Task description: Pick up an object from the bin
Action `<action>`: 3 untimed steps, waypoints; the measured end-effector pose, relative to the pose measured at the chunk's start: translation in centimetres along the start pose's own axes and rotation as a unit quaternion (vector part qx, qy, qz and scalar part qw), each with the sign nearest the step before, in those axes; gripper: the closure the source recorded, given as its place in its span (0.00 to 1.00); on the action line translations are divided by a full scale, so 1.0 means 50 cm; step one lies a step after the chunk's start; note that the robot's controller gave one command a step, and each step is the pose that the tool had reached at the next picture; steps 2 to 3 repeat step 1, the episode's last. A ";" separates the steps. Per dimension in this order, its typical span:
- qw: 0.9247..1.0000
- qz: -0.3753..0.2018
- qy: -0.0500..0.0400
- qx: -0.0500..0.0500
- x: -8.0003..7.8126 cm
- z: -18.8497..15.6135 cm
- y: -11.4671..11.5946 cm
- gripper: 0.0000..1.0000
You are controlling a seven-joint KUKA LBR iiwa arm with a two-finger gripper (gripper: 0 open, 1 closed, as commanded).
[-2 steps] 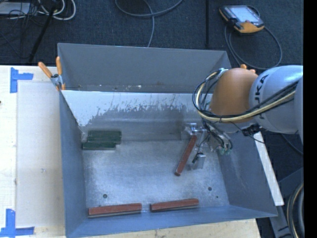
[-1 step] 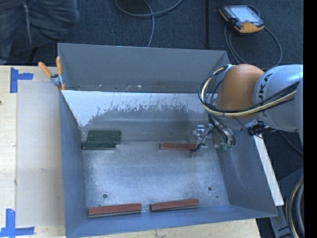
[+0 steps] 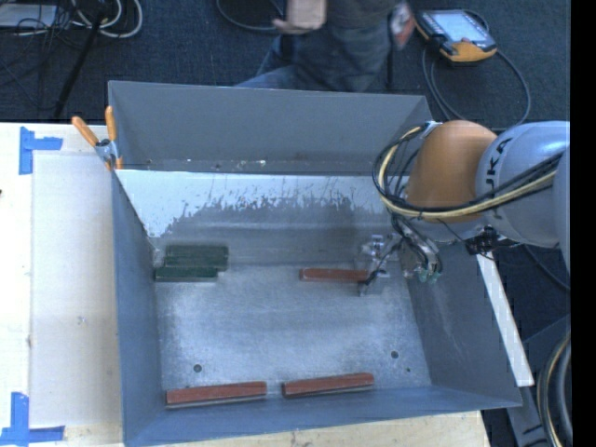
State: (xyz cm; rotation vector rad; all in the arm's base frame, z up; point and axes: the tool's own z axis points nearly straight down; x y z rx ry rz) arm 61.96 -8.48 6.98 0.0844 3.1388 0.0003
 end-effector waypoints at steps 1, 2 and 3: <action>1.000 -0.020 -0.002 0.001 -0.007 -0.327 -0.062 1.00; 1.000 -0.020 -0.002 0.001 -0.007 -0.327 -0.062 1.00; 1.000 -0.020 -0.002 0.001 -0.007 -0.327 -0.062 1.00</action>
Offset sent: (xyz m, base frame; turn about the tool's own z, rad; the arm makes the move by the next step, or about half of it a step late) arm 0.0000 0.0000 0.0000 0.0000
